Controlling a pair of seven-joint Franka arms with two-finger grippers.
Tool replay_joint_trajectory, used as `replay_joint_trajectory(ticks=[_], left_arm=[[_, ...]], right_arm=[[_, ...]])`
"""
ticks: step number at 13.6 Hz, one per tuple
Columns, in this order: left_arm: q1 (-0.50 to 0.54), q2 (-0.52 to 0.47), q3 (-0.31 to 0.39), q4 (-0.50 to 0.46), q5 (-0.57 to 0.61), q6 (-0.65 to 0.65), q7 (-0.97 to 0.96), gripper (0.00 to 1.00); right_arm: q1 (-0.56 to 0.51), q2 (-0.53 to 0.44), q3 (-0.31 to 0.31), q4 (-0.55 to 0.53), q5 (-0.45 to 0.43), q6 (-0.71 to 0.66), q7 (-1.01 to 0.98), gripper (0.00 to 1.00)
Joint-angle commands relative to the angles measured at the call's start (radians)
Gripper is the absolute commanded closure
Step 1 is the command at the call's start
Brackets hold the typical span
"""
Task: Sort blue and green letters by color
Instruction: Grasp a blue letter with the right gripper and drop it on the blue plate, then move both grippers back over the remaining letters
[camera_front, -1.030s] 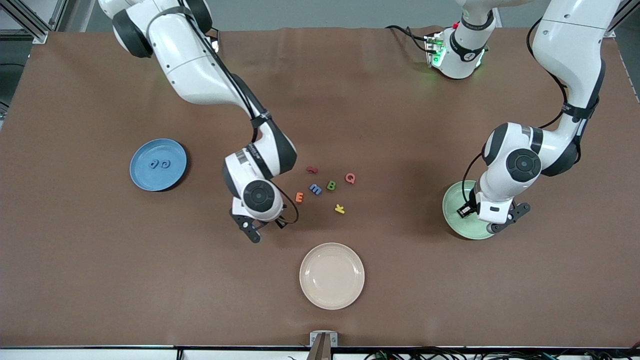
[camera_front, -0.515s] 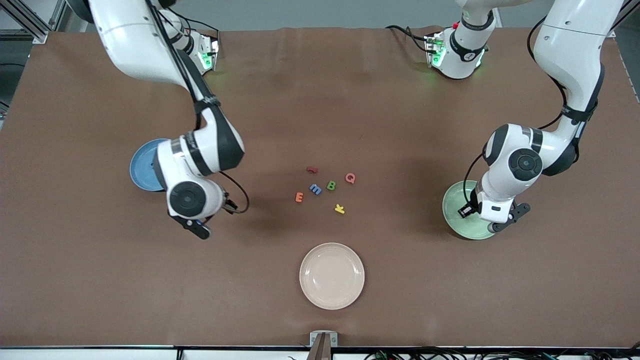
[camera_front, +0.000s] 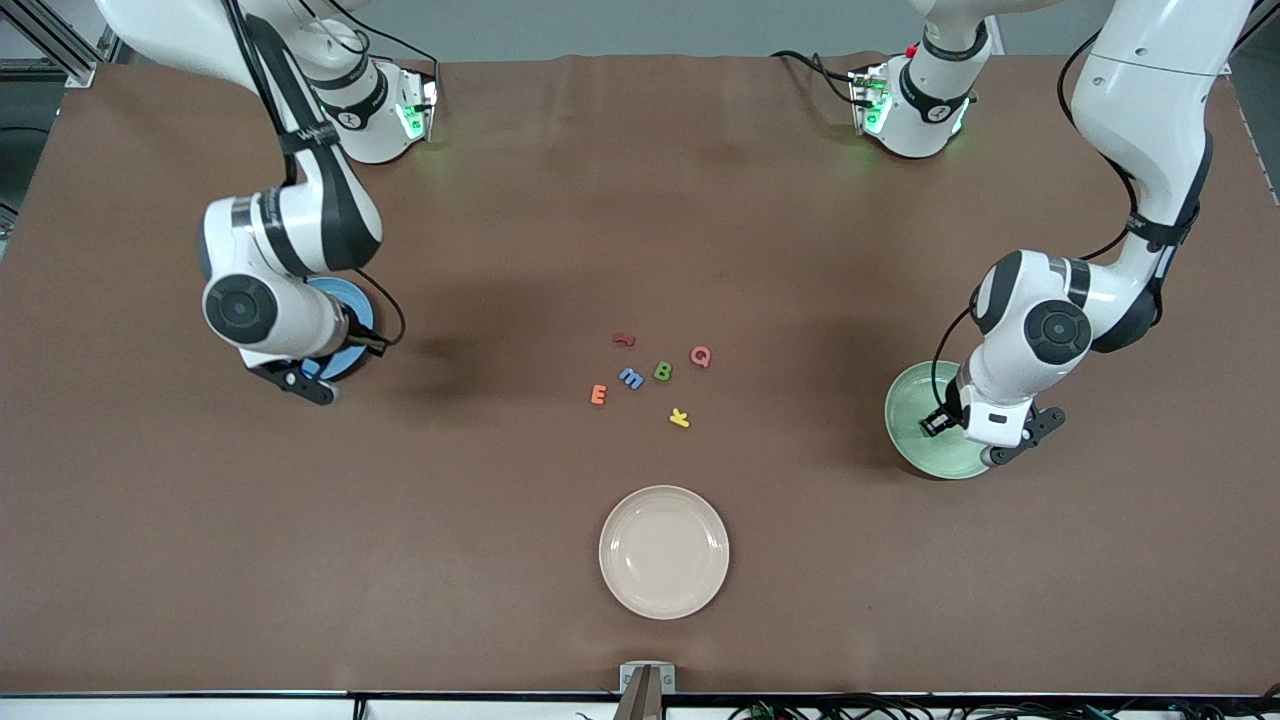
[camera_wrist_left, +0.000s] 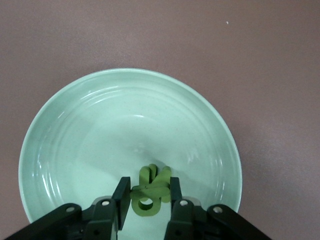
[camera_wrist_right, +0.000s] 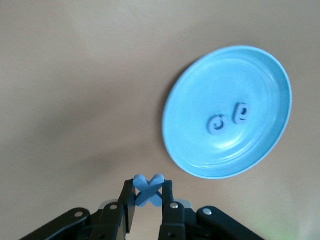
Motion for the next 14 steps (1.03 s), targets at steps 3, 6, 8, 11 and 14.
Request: replay_joint_trajectory(ticks=[3, 6, 8, 11, 14], left_arm=[[0.01, 0.016, -0.003, -0.006, -0.007, 0.031, 0.021, 1.0], [0.015, 0.016, -0.005, -0.003, -0.007, 0.031, 0.021, 0.99], [0.013, 0.024, -0.005, 0.0, -0.007, 0.033, 0.021, 0.99], [0.013, 0.034, -0.003, 0.001, -0.007, 0.045, 0.021, 0.9], [0.013, 0.036, -0.003, 0.009, -0.008, 0.044, 0.01, 0.17]], right_arm=[[-0.058, -0.147, 0.017, -0.218, -0.012, 0.078, -0.07, 0.85], [-0.087, -0.144, 0.017, -0.218, -0.012, 0.074, -0.073, 0.66], [-0.097, -0.145, 0.015, -0.218, -0.012, 0.073, -0.091, 0.59], [-0.121, -0.144, 0.015, -0.214, -0.012, 0.073, -0.133, 0.37], [-0.126, -0.145, 0.017, -0.207, -0.012, 0.068, -0.135, 0.0]])
